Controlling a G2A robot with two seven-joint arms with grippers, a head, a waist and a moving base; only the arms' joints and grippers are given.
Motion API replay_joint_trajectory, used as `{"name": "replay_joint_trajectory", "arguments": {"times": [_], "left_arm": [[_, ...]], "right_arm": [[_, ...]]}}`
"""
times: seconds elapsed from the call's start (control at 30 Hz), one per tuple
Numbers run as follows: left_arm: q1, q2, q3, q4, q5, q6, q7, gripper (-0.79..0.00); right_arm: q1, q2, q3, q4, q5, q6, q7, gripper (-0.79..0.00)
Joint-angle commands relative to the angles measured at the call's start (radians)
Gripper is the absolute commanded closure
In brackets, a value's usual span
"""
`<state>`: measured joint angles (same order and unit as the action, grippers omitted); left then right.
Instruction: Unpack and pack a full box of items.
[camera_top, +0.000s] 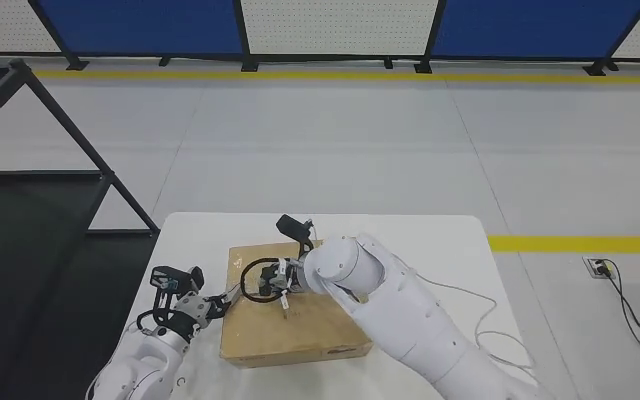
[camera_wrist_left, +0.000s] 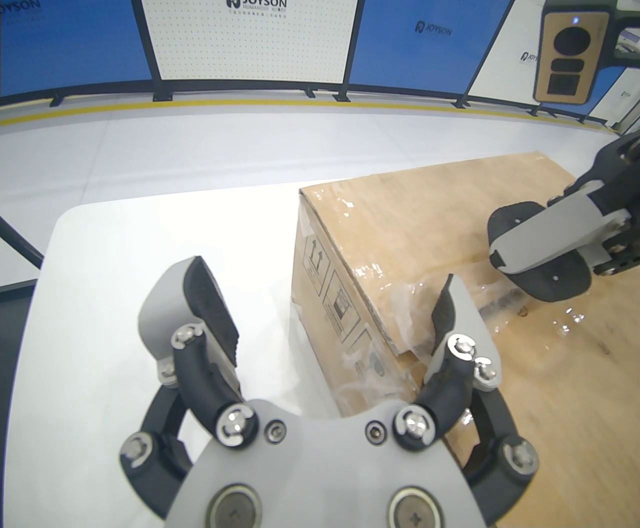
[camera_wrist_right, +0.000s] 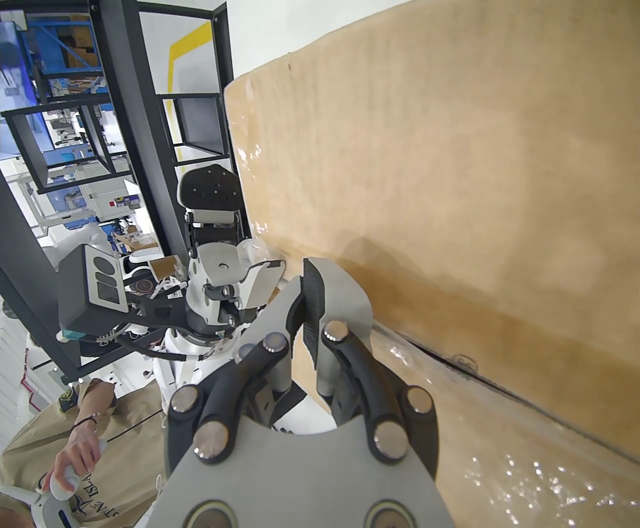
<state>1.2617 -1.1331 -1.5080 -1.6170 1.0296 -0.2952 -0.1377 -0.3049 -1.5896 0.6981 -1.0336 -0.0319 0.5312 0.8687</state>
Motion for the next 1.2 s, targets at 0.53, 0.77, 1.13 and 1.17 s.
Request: {"name": "replay_joint_trajectory", "arguments": {"times": [0.53, 0.77, 1.13, 1.17], "left_arm": [[-0.004, -0.001, 0.000, -0.008, 0.002, 0.005, -0.002, -0.785], [0.000, -0.001, 0.002, -0.011, 0.007, 0.005, -0.003, -0.785], [0.004, -0.002, 0.006, -0.016, 0.013, 0.009, -0.003, -0.785], [0.005, -0.002, 0.007, -0.016, 0.013, 0.009, -0.002, -0.785]], "right_arm": [[-0.026, 0.048, 0.051, -0.046, -0.131, 0.117, 0.112, 0.000], [-0.092, 0.091, 0.117, -0.164, -0.194, 0.157, 0.143, 0.000], [-0.210, 0.157, 0.238, -0.337, -0.289, 0.222, 0.177, 0.000], [-0.219, 0.162, 0.246, -0.349, -0.296, 0.227, 0.181, 0.000]]}}
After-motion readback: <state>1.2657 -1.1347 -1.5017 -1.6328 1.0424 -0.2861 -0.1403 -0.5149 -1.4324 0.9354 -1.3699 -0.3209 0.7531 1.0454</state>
